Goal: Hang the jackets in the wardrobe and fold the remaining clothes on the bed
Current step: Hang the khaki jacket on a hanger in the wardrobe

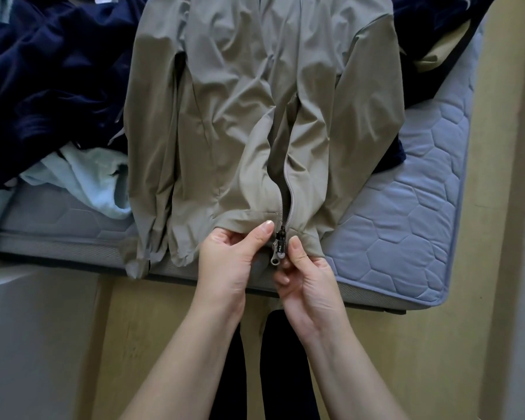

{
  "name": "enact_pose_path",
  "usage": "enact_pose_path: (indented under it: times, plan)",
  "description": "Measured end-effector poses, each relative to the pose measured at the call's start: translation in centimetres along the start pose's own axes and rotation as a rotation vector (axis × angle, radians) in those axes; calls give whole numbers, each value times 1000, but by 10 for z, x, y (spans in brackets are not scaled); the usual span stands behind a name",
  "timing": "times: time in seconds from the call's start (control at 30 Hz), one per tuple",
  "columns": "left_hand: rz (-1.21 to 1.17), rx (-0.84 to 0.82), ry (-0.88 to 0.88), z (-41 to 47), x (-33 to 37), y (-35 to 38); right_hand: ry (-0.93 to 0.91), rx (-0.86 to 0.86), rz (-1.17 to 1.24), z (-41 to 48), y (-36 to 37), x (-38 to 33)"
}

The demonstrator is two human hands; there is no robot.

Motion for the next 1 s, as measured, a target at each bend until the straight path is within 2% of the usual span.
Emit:
enact_pose_path:
  times: [0.33, 0.43, 0.87, 1.0]
  plan:
    - [130, 73, 171, 4, 6, 0, -50, 71, -18, 1, 7, 2]
    - [162, 44, 198, 6, 6, 0, -64, 100, -11, 1, 8, 1]
    - [379, -87, 184, 19, -1, 3, -72, 241, 42, 17, 4, -15]
    - [408, -79, 142, 26, -5, -1, 21, 245, -63, 20, -2, -14]
Point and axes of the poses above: each hand's wrist, its own z-axis towards the middle knuckle, its own y-axis out of the palm, x = y × z, the point moved 3 cm from there along z, towards the middle knuckle
